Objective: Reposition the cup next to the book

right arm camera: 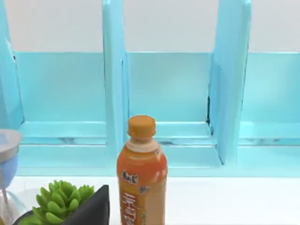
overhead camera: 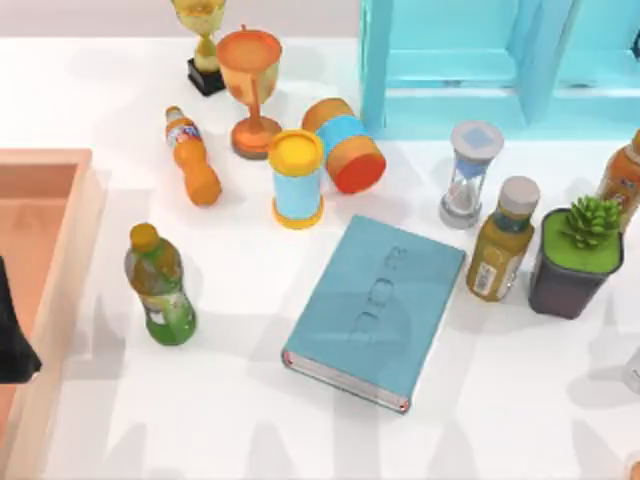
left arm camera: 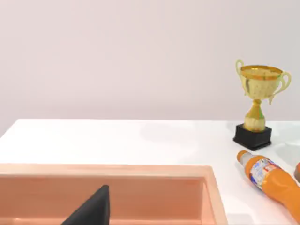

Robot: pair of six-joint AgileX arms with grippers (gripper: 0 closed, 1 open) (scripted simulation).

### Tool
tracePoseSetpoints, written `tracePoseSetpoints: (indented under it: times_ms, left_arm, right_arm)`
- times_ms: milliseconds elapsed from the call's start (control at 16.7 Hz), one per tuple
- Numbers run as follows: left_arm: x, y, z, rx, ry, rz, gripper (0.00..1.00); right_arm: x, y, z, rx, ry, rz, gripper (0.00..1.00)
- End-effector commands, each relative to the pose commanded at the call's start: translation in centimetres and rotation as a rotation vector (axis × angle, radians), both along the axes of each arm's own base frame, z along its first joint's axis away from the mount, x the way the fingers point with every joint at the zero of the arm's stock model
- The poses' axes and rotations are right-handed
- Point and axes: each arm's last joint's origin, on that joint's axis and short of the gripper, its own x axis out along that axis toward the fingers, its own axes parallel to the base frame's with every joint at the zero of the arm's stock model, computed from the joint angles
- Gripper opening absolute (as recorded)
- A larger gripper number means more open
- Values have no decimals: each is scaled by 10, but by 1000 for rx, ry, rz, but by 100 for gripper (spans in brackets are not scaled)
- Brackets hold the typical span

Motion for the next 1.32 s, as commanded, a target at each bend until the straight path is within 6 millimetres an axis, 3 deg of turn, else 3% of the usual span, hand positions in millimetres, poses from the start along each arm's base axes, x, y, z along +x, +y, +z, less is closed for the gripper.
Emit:
tracePoseSetpoints:
  times_ms: [360, 720, 1080, 1320]
  left_arm:
    - [0, 0, 0, 0, 0, 0, 100]
    - [0, 0, 0, 0, 0, 0, 100]
    - [0, 0, 0, 0, 0, 0, 100]
    - [0, 0, 0, 0, 0, 0, 100]
  right_arm:
    - [1, -1, 13, -93, 74, -9, 100]
    - [21, -10, 63, -443, 377, 11, 100]
    - [85, -33, 111, -860, 800, 235, 100]
    - [142, -62, 118, -1064, 1039, 529, 100]
